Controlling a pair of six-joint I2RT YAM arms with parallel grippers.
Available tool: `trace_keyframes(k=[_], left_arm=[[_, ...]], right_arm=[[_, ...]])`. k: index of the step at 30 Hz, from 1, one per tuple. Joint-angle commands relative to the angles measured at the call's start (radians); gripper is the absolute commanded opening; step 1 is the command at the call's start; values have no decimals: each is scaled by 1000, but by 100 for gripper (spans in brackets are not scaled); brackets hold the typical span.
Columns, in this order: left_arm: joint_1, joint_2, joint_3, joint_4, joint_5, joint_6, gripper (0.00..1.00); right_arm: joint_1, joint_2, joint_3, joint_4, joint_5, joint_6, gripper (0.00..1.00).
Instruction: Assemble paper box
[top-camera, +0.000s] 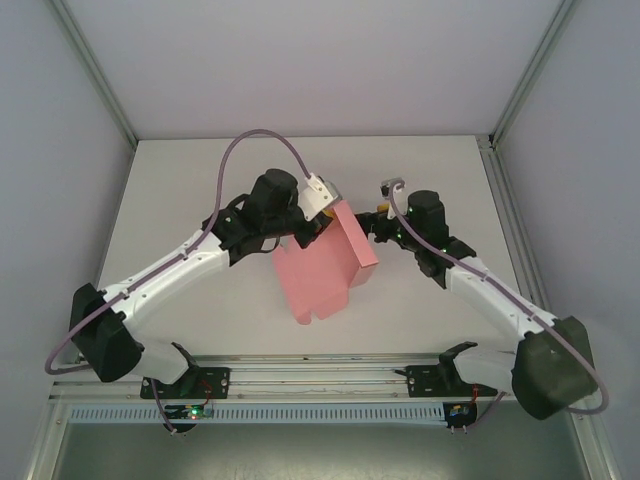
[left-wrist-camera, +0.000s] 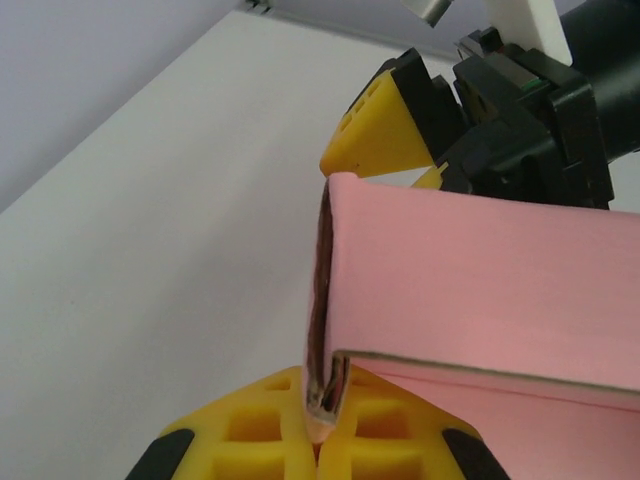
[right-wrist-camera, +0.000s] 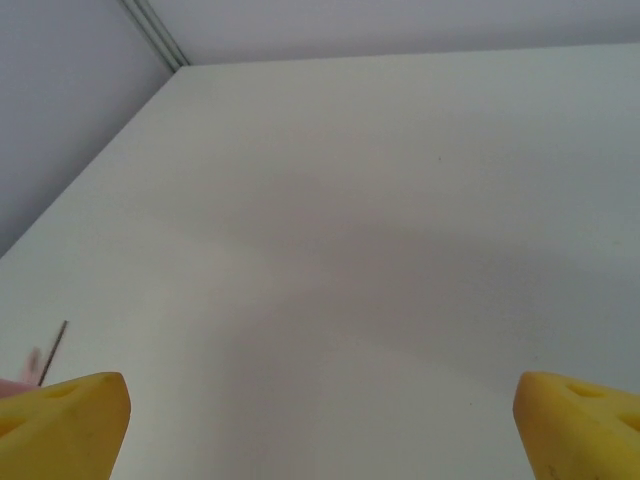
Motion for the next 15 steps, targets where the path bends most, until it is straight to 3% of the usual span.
trace_keyframes(k=[1, 7, 10, 13, 15], left_arm=[[-27, 48, 65, 30, -12, 7, 0], [-45, 109, 113, 0, -131, -1, 0], [-45, 99, 98, -12, -111, 20, 0], [-45, 56, 39, 20, -100, 60, 0], [-45, 29, 7, 34, -93, 81, 0]], right_arm=[[81, 40, 72, 81, -119, 0, 98], [132, 74, 115, 55, -78, -16, 98], [124, 37, 107, -31, 114, -29, 98], [80, -36, 94, -162, 393, -15, 98], [29, -100, 71, -197, 472, 2, 98]])
